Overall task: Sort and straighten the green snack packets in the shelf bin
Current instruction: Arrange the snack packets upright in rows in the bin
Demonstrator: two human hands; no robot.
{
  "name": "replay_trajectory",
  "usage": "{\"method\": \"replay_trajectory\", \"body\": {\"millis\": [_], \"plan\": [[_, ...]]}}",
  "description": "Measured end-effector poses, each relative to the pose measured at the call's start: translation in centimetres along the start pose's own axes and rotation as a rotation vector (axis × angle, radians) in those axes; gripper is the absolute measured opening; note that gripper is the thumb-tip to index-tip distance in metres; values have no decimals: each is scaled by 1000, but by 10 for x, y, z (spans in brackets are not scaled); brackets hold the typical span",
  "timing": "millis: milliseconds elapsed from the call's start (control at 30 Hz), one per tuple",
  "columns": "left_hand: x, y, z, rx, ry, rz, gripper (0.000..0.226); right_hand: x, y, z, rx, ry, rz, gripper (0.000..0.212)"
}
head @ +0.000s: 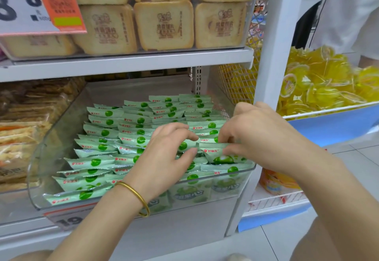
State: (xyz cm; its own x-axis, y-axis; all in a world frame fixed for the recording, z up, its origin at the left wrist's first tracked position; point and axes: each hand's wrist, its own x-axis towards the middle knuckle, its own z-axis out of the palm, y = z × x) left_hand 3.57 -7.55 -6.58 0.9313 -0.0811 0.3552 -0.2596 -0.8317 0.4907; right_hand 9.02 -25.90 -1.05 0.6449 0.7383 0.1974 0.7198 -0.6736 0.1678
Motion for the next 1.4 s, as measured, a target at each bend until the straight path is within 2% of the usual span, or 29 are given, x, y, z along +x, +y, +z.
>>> {"method": "replay_trajectory", "body": {"millis": [167, 333, 433, 533, 633, 800, 1000, 1067, 1133, 1200, 1267, 1333, 1400], "plan": [[2, 3, 3, -11, -4, 51, 18, 7, -8, 16, -71, -131, -78, 16], [5, 3, 8, 41, -40, 58, 15, 9, -4, 18, -47, -100, -68, 15], [5, 3, 12, 95, -97, 72, 15, 8, -7, 19, -30, -139, -56, 14], [8, 5, 9, 15, -33, 36, 16, 13, 1, 11, 71, -11, 48, 13], [14, 4, 7, 42, 42, 2, 20, 20, -1, 13, -34, 34, 50, 15], [20, 1, 12, 171, -75, -80, 27, 22, -8, 24, -130, -84, 38, 17], [23, 0, 10, 162, -105, -117, 37, 17, -3, 29, 68, 90, 26, 12], [24, 0, 9, 95, -50, -94, 42, 16, 1, 30, 243, 221, 57, 11], [25, 4, 3, -48, 52, -68, 35, 16, 4, 30, 409, 376, 76, 10], [25, 7, -3, -293, 115, -82, 17, 19, 5, 29, 570, 557, 96, 11], [23, 12, -12, -574, 196, -115, 10, 22, 1, 25, 732, 678, 80, 16], [20, 12, -21, -761, 302, -160, 7, 21, -5, 23, 897, 688, 53, 34], [16, 10, -28, -822, 344, -203, 13, 21, -10, 25, 1080, 575, 29, 48]]}}
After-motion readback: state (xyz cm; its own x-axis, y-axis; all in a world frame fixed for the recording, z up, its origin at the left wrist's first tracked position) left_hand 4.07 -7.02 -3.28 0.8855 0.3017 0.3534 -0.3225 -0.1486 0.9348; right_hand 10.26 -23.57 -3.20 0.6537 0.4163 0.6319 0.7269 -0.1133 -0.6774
